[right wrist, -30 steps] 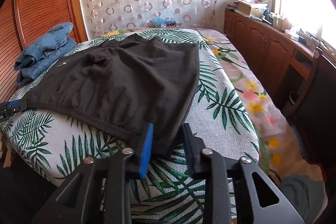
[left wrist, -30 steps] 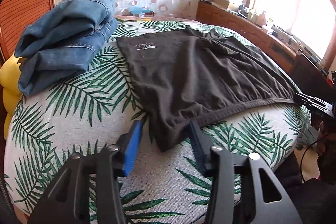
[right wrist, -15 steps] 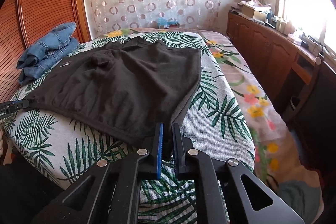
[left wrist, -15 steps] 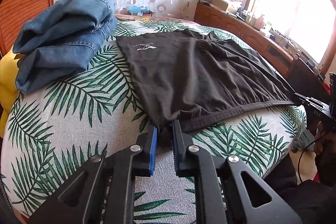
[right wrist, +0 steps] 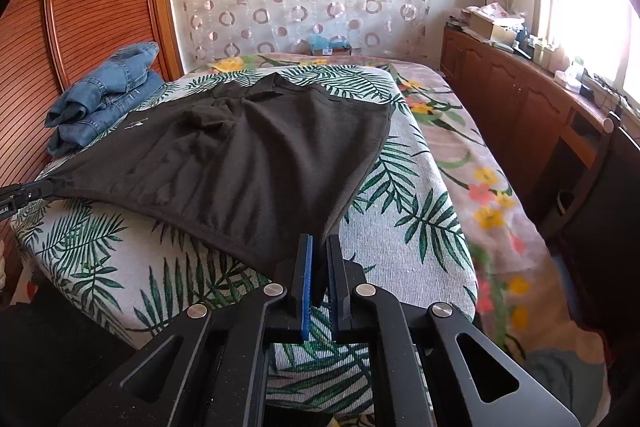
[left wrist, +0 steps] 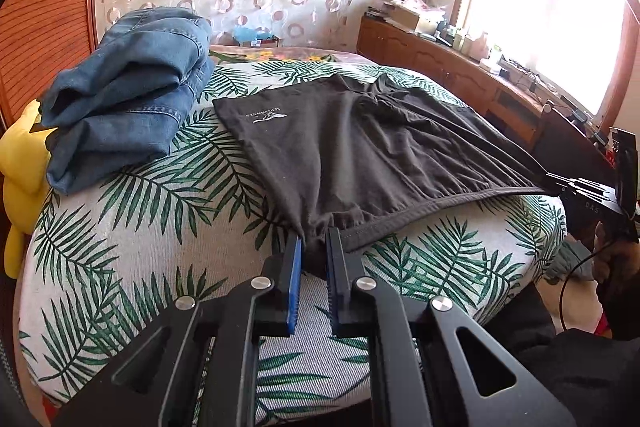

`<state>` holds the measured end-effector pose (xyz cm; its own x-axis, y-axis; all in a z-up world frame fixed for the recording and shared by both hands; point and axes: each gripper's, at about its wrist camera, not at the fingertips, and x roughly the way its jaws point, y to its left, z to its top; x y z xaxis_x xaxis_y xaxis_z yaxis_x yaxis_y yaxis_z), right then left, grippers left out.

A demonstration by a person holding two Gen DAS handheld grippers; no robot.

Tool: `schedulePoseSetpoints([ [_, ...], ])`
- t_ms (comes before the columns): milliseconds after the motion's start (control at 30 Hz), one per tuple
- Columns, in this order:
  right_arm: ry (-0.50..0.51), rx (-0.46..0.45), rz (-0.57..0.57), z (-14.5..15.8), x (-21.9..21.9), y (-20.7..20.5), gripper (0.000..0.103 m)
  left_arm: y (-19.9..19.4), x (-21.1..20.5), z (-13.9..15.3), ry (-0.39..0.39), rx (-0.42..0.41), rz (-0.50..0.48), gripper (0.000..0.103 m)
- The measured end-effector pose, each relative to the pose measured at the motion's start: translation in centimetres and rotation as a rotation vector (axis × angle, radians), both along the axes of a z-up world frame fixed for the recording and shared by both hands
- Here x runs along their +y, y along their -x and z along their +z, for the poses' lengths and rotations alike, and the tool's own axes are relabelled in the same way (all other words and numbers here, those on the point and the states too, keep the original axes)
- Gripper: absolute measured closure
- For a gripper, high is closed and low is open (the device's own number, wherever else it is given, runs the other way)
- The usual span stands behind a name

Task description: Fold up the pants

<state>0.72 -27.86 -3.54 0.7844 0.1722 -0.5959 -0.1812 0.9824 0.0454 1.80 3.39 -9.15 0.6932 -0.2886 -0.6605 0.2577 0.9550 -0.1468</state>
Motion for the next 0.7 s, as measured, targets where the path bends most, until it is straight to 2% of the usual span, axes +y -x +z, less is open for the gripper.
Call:
schedulePoseSetpoints([
  [233, -0.002, 0.008, 0.018, 0.1, -0.6, 1.1, 0.097, 0.4, 0.3, 0.7, 0.001, -0.012, -0.008, 0.091],
  [433, -0.029, 0.037, 0.003, 0.0, -0.6, -0.1, 0.097, -0.5, 0.2, 0.0, -0.003, 0.017, -0.006, 0.091],
  [533, -0.019, 0.041, 0.014, 0.4, -0.3, -0.7, 0.092, -0.9, 0.1, 0.0, -0.008, 0.028, -0.008, 0.091],
  [700, -0.063, 0.004, 0.005, 1.0, -0.5, -1.0, 0.067, -1.6, -0.4, 0.5, -0.008, 0.032, -0.019, 0.091],
])
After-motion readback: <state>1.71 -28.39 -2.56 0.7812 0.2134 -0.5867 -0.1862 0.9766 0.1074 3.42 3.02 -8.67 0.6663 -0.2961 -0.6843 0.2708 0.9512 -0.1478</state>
